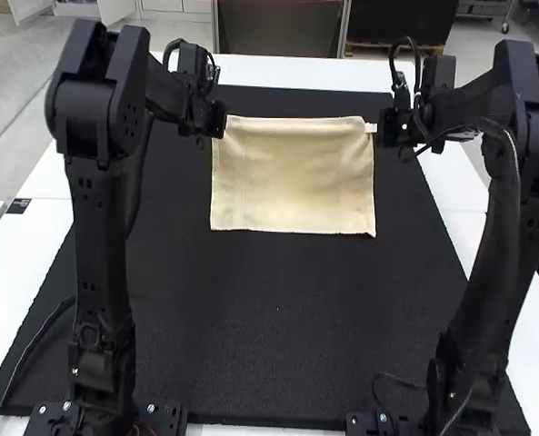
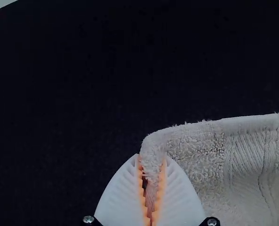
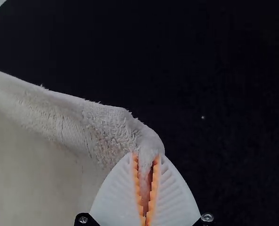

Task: Fold the towel.

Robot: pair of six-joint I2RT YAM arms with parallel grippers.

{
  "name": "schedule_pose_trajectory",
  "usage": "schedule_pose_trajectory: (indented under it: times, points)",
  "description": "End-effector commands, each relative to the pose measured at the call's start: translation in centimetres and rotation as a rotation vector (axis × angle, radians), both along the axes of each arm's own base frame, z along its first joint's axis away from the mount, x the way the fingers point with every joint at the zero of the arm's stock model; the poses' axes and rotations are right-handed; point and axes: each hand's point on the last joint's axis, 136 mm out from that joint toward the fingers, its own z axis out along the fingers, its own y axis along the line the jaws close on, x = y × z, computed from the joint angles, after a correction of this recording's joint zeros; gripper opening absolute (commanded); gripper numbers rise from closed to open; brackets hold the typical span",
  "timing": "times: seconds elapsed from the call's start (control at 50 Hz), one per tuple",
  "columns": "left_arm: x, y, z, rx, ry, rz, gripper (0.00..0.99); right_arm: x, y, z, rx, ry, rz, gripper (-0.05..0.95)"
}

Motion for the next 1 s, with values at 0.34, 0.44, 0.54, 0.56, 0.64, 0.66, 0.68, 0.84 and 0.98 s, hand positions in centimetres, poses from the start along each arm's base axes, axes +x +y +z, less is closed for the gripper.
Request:
schedule_pose_trajectory:
  times: [0.34, 0.44, 0.54, 0.56, 0.64, 0.66, 0.68, 0.84, 0.98]
  points:
    - [-6.6, 1.4, 3.8, -0.007, -0.015, 0.033, 0.026, -4.7, -2.8, 1.6, -0.044, 0.050, -0.091, -0.02]
    - [-8.4, 0.6, 2.7, -0.013, 0.014, 0.020, 0.026, -6.0, -2.7, 1.3, -0.047, 0.066, -0.098, -0.02]
    - [-10.1, 0.2, 1.7, -0.018, 0.041, 0.013, 0.026, -7.3, -2.8, 0.9, -0.054, 0.093, -0.106, -0.02]
    - [-10.5, 0.2, 1.4, -0.016, 0.050, 0.012, 0.026, -7.6, -2.9, 0.7, -0.059, 0.102, -0.110, -0.02]
    - [-11.8, -0.3, 0.7, -0.016, 0.061, -0.003, 0.026, -8.8, -3.0, -0.1, -0.067, 0.126, -0.123, -0.02]
    - [-12.1, -0.4, 0.5, -0.015, 0.061, -0.006, 0.026, -9.1, -3.1, -0.4, -0.067, 0.135, -0.126, -0.02]
    - [-12.2, -0.5, 0.6, -0.016, 0.052, -0.008, 0.026, -9.4, -3.1, -0.9, -0.068, 0.147, -0.128, -0.02]
    - [-13.2, -0.8, -1.2, -0.013, 0.056, -0.019, 0.026, -11.0, -3.3, -4.1, -0.083, 0.189, -0.150, -0.02]
    - [-13.5, -0.8, -3.0, -0.006, 0.077, -0.022, 0.026, -10.6, -3.5, -6.0, -0.088, 0.175, -0.173, -0.02]
